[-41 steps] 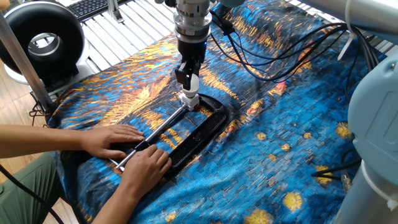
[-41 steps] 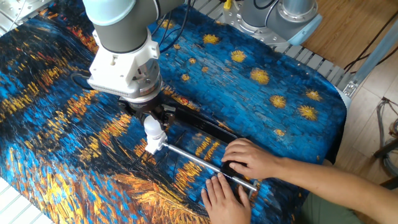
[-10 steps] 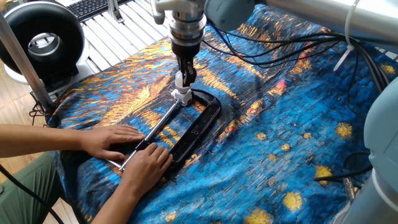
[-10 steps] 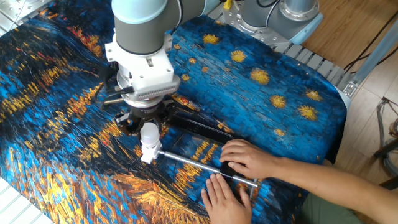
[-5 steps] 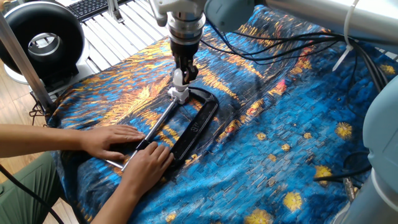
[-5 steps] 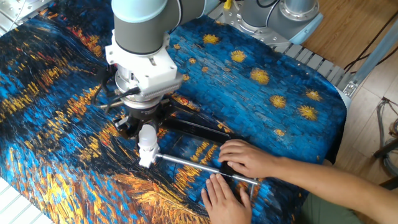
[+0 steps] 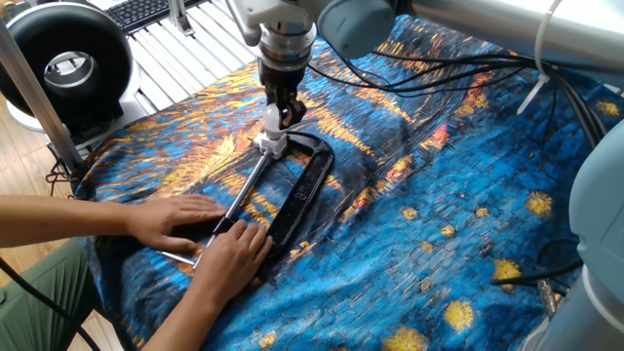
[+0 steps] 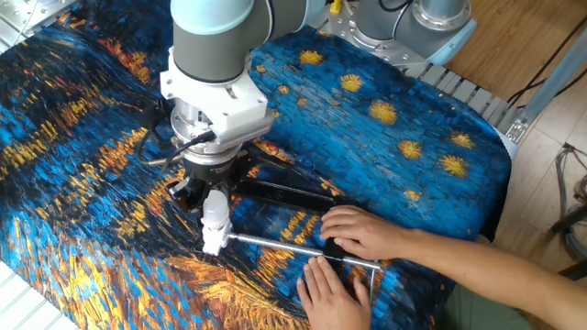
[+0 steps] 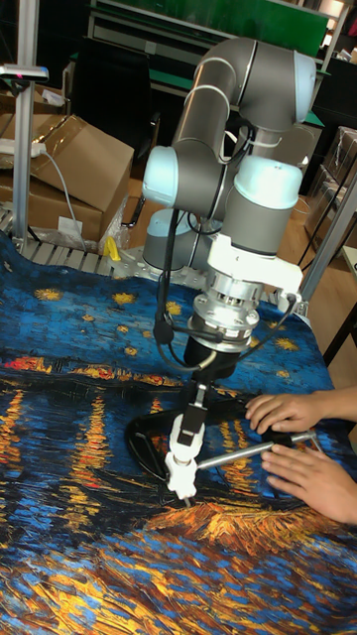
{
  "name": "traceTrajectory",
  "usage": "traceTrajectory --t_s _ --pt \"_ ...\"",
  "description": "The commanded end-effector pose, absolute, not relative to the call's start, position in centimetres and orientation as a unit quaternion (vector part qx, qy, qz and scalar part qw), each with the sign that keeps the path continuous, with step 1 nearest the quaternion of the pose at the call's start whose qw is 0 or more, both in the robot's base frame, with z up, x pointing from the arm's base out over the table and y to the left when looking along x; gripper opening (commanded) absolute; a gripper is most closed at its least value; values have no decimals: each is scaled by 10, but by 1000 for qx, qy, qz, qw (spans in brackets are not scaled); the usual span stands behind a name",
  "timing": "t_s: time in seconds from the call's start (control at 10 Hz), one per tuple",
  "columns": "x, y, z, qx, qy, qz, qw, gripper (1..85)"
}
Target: Take out the light bulb by rotating it
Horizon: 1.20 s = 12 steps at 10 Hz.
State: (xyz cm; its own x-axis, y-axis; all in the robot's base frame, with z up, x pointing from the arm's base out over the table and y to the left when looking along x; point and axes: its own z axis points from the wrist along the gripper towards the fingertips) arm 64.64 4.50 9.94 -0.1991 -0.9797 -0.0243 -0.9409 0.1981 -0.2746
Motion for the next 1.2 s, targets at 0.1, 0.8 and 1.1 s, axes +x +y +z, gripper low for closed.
traceTrajectory --t_s 0.1,0.8,1.1 --pt "652 53 98 -645 750 -96 110 480" --pt "616 27 102 -559 826 -54 50 680" --pt "586 27 109 -356 934 -4 20 670"
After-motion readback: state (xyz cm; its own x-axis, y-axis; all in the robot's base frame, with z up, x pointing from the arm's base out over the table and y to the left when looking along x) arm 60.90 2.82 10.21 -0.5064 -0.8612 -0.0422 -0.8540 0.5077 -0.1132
